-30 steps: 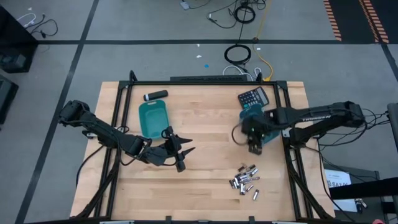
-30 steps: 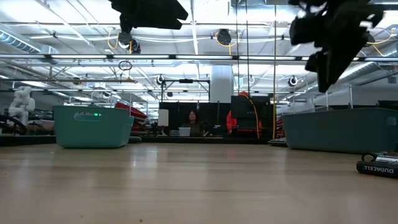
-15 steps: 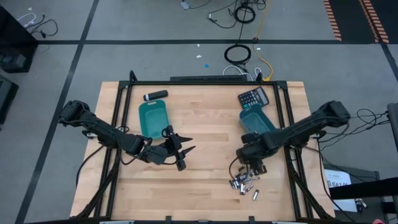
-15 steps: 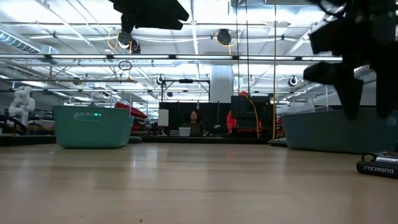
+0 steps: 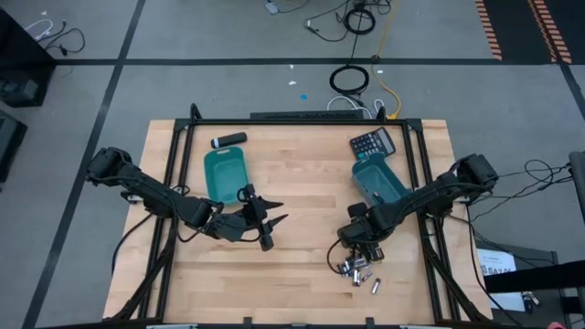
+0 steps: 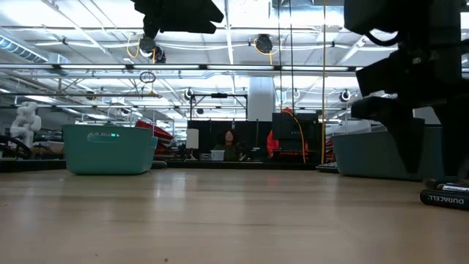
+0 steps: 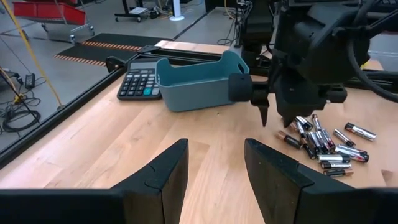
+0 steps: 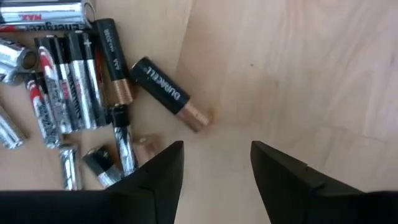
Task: Sort batteries
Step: Put the black battery into the dark blue bin
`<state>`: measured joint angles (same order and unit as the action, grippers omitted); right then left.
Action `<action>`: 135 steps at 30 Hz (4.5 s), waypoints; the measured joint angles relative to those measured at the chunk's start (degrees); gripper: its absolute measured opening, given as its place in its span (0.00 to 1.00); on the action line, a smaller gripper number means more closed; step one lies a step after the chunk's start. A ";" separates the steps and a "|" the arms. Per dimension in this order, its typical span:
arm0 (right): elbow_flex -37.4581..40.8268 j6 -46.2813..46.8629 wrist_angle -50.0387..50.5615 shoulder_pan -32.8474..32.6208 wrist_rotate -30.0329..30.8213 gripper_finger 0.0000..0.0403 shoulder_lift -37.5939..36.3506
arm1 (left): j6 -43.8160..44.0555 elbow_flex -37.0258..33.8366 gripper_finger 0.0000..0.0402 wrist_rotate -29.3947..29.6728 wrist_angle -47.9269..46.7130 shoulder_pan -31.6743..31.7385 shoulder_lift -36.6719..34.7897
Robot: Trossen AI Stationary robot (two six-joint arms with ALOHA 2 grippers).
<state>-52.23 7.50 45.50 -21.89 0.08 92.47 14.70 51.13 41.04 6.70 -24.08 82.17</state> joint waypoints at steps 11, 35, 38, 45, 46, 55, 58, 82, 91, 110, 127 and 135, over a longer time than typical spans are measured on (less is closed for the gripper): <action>-3.06 -5.06 -1.59 -3.07 1.06 0.41 2.71 | -0.04 0.00 0.42 0.00 0.13 0.11 0.00; -3.20 -12.64 -2.75 -1.67 0.42 0.07 7.25 | -0.11 0.00 0.42 -0.02 -0.78 0.11 0.00; -2.86 -11.42 -1.94 -0.93 1.74 0.05 5.19 | -0.11 0.00 0.42 -0.02 -1.05 0.11 0.00; -3.10 -8.40 6.87 1.68 7.87 0.05 -4.02 | -0.09 -0.01 0.42 -0.02 -1.21 0.11 0.00; -3.62 -7.26 9.83 2.33 10.30 0.05 -5.90 | -0.09 0.00 0.42 -0.02 -1.20 0.11 0.00; -3.64 9.33 27.37 13.81 18.04 0.05 -20.63 | 0.02 0.00 0.42 -0.02 -1.09 0.11 0.00; -2.40 11.76 28.34 16.94 17.44 0.08 -22.62 | 0.03 -0.01 0.42 -0.02 -1.10 0.05 0.00; -1.75 8.08 12.17 2.72 5.00 0.41 -15.01 | -0.01 0.00 0.42 -0.63 -1.27 0.10 0.00; -1.73 8.18 9.38 -5.17 4.04 0.41 -7.27 | 0.00 0.00 0.42 -0.47 -1.21 0.11 0.00; -1.73 9.84 5.55 -6.73 1.02 0.41 -3.63 | 0.00 0.00 0.42 -0.98 -1.42 0.04 0.00; 2.70 10.45 1.35 -6.73 -1.72 0.41 -3.63 | 0.00 0.00 0.42 -1.14 -1.60 0.04 0.00; 5.13 10.43 -2.44 -6.73 -1.95 0.41 -3.63 | 0.02 0.00 0.42 -1.15 -1.62 0.04 0.00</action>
<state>-47.10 17.93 43.06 -28.62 -1.87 88.84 14.72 51.13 39.88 5.08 -24.03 82.17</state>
